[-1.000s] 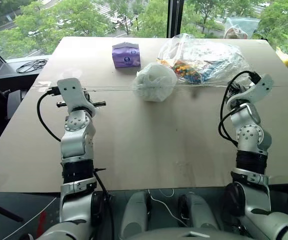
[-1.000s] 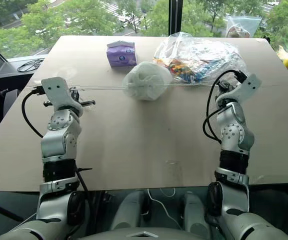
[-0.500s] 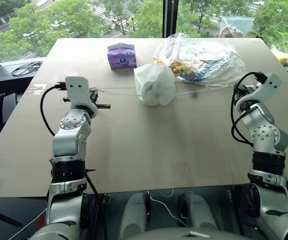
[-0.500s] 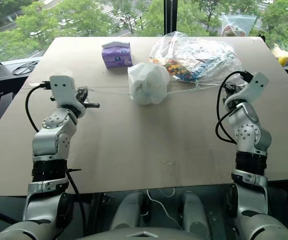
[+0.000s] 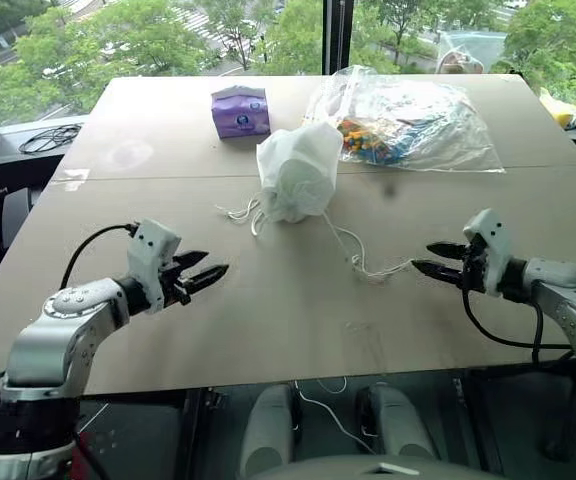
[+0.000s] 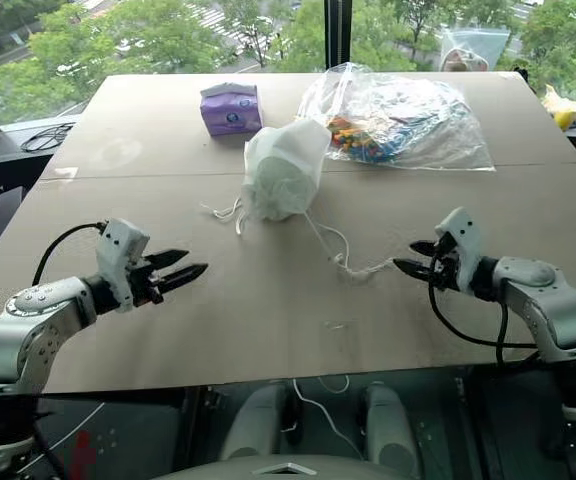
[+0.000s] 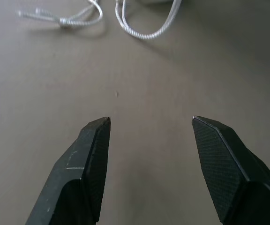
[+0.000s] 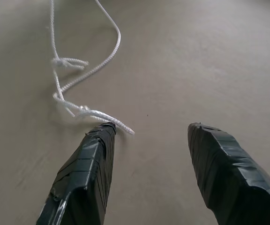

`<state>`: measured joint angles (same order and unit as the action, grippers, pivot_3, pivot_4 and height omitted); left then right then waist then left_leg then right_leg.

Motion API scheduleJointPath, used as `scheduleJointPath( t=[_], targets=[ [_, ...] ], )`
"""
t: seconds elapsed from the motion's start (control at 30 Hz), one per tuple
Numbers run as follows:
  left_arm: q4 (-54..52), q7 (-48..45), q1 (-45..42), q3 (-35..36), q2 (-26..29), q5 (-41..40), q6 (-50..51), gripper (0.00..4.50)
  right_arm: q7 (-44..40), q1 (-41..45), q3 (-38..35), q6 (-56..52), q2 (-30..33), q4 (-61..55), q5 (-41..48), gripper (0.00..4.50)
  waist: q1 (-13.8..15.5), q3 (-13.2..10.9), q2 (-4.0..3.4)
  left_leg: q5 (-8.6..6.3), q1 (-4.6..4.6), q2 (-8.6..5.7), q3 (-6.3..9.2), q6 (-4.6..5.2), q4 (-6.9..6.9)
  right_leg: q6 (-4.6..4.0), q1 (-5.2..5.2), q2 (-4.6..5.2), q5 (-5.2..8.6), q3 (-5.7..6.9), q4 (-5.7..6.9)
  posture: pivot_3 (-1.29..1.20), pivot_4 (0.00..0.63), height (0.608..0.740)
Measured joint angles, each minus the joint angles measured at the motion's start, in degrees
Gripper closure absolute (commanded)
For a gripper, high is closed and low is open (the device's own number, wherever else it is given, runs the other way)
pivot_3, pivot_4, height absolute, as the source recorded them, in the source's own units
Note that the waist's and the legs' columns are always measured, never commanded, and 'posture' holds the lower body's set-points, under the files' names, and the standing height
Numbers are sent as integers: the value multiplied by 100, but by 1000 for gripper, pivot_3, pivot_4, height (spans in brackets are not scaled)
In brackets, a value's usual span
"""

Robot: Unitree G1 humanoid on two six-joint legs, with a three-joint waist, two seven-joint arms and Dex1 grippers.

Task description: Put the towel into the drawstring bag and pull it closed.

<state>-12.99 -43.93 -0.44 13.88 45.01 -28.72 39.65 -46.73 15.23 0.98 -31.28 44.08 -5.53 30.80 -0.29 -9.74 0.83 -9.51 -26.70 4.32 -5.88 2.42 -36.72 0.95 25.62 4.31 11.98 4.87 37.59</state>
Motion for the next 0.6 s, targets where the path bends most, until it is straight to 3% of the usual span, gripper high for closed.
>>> scheduleJointPath(
  t=[0.1, 0.2, 0.27, 0.4, 0.5, 0.6],
  targets=[
    [-209, 39, 175, 19, -29, -4, -16, 1685, -152, -36, -22, 297, -127, 155, -120, 1864, 78, 0, 1, 0, -2, -4, 0, 0, 6, 0, 0, 26, 0, 11, -8, 0, 150, 739],
    [-317, 134, 266, 34, -111, 1, -30, 1685, 661, 591, -503, 943, -984, 1011, -336, 1864, 60, -9, -13, 0, -7, -4, -7, 0, 11, 1, 7, 26, -2, 12, -21, 0, 150, 739],
    [-364, 175, 261, 29, -160, 1, -48, 1685, 978, 941, -860, 1010, -1210, 1212, -248, 1864, 46, -14, -19, 0, -8, -8, -9, 0, 16, 1, 7, 19, -3, 14, -18, 0, 150, 739],
    [-426, 254, 311, 44, -231, -3, -76, 1685, 374, 639, -705, 949, -703, 946, -370, 1864, 152, -2, -2, 0, -9, -7, -3, 0, 38, -11, 0, -6, 2, 26, -32, 0, 150, 739],
    [-575, 278, 477, 90, -252, 1, -149, 1685, -257, -152, -386, 637, -657, 664, -189, 1864, 130, -3, -3, 0, -14, -9, -14, 21, 42, 1, -5, -13, -4, 12, -41, 0, 150, 739],
    [-648, 277, 514, 104, -257, 2, -253, 1685, -502, -265, -378, 649, -601, 614, -156, 1864, 67, -11, -16, 0, -8, -9, -27, 22, 27, 30, -2, -25, 2, 1, -42, 0, 150, 739]
  ],
)
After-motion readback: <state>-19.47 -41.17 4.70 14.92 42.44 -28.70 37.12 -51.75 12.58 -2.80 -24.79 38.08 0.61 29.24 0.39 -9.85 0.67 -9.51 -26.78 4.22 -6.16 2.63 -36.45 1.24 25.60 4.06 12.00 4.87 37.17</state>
